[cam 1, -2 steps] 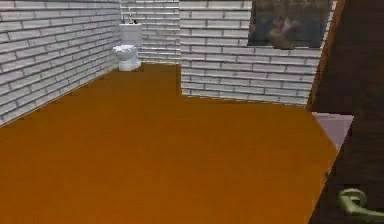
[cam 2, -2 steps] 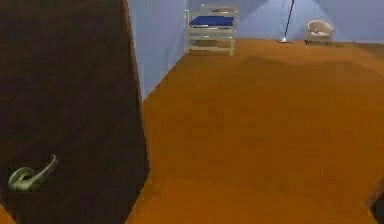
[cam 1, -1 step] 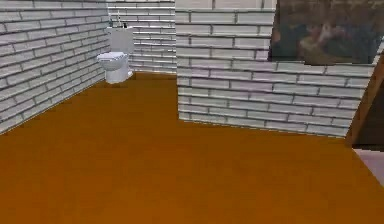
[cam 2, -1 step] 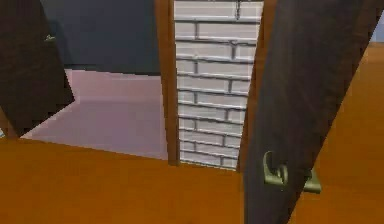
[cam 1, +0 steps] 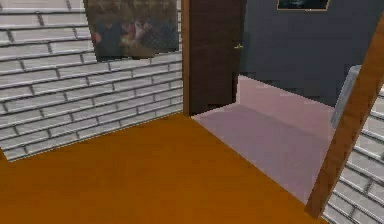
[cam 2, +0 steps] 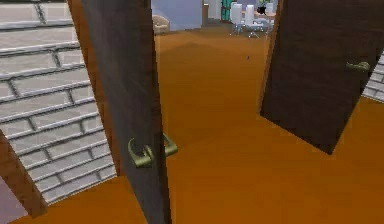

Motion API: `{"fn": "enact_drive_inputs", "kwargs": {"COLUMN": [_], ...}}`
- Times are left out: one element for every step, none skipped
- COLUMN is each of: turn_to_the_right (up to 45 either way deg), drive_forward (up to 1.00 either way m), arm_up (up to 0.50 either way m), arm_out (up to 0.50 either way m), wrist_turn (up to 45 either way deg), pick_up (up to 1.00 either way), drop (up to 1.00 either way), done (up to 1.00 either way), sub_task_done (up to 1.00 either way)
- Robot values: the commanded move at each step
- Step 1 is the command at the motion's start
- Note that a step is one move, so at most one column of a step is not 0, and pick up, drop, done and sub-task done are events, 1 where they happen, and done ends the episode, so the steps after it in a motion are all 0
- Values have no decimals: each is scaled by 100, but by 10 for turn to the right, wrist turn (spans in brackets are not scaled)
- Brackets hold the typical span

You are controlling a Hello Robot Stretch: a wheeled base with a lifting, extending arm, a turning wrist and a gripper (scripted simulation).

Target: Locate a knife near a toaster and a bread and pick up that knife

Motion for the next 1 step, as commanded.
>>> {"fn": "enact_drive_inputs", "kwargs": {"turn_to_the_right": [120], "drive_forward": [0], "arm_up": [0], "arm_out": [0], "wrist_turn": [0], "pick_up": [0], "drop": [0], "done": [0], "sub_task_done": [0]}}
